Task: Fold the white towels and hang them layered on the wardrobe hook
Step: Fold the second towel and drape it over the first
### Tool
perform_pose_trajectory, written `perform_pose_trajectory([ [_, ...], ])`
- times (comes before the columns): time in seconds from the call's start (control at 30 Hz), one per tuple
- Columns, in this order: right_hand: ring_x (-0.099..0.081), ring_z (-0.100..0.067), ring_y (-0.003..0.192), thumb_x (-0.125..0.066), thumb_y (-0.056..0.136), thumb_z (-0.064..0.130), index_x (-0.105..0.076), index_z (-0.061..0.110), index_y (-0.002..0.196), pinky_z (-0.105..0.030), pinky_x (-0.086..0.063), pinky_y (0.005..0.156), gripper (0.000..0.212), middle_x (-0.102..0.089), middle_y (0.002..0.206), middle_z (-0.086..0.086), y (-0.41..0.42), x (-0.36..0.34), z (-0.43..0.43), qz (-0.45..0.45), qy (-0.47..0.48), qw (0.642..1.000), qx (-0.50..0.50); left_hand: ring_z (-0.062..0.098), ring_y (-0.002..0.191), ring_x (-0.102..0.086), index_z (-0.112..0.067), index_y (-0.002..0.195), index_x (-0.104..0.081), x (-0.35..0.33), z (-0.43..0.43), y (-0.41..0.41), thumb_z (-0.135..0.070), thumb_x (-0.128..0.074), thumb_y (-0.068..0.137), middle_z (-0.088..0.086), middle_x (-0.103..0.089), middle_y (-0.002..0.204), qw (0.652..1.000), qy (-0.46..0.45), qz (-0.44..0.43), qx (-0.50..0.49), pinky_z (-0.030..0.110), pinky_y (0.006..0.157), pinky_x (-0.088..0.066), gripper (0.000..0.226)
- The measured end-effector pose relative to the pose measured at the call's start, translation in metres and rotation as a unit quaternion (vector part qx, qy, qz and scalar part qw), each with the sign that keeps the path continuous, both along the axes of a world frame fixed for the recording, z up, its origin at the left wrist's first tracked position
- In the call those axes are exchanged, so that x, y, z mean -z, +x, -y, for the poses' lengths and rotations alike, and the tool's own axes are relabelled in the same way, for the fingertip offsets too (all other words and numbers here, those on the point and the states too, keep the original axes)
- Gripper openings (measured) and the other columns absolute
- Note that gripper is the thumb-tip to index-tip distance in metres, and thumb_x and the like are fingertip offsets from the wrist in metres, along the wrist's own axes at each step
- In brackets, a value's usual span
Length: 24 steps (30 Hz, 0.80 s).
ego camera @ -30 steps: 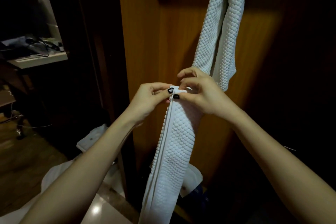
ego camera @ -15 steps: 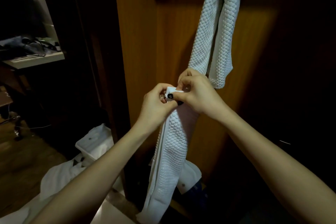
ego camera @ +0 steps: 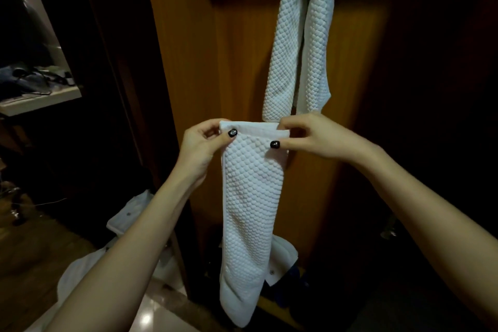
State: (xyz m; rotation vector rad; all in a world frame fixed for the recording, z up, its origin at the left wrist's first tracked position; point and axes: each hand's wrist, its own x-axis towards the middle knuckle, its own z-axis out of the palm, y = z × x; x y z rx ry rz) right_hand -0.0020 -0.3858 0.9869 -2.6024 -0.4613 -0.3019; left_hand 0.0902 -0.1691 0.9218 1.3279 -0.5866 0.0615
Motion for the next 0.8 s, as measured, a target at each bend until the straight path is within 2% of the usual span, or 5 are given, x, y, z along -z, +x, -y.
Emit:
perform_pose_trajectory([
  [0.17,-0.043,-0.004,0.065,-0.074,0.087,0.024,-0.052,0.012,0.074,-0.02,-0.032,0.06,0.028,-0.049,0.071,0.004,-0.002,0.01,-0.008,-0.021,0.067,0.996,-0.054,0.007,0.083,-0.069,-0.015,0.093,-0.072,0.001,0.001,0.003,-0.003,-0.069,0.086,-0.007,-0.074,0.085,1.0,-0.003,0.0,-0.015,0.018,0.07,-0.051,0.015],
  [0.3,-0.04,-0.002,0.06,-0.069,0.089,0.015,-0.049,0.016,0.071,-0.024,-0.03,0.055,0.026,-0.045,0.065,0.006,0.007,0.018,-0.008,0.122,0.16,0.978,0.044,0.009,0.085,-0.07,-0.014,0.097,-0.073,-0.013,0.014,-0.001,-0.006,-0.069,0.087,-0.005,-0.075,0.088,0.998,-0.036,0.034,-0.025,0.019,0.07,-0.053,0.013],
  [0.4,-0.053,-0.009,0.062,-0.067,0.091,0.012,-0.048,0.023,0.095,-0.023,-0.041,0.053,0.022,-0.056,0.075,-0.003,0.013,0.016,-0.011,0.138,0.338,0.929,0.059,0.016,0.088,-0.07,-0.008,0.101,-0.072,-0.028,0.028,-0.001,-0.005,-0.067,0.088,0.003,-0.075,0.093,0.996,-0.085,0.023,0.011,0.023,0.072,-0.054,0.014],
  [0.5,-0.071,-0.011,0.087,-0.068,0.09,0.01,-0.054,0.026,0.113,-0.022,-0.054,0.071,0.031,-0.073,0.097,0.002,0.017,0.025,-0.012,0.078,0.516,0.853,0.023,0.02,0.091,-0.07,-0.006,0.106,-0.07,-0.038,0.035,0.004,-0.004,-0.066,0.089,0.009,-0.074,0.098,0.988,-0.134,-0.012,0.077,0.027,0.075,-0.056,0.017],
  [0.8,-0.07,-0.018,0.102,-0.065,0.092,0.008,-0.063,0.004,0.117,-0.028,-0.056,0.082,0.025,-0.072,0.11,-0.006,0.026,0.035,-0.011,0.119,0.511,0.849,0.062,0.005,0.088,-0.069,-0.021,0.102,-0.049,-0.013,0.055,0.006,-0.019,-0.07,0.088,0.005,-0.068,0.103,0.995,-0.101,0.012,-0.015,0.017,0.068,-0.053,0.026],
])
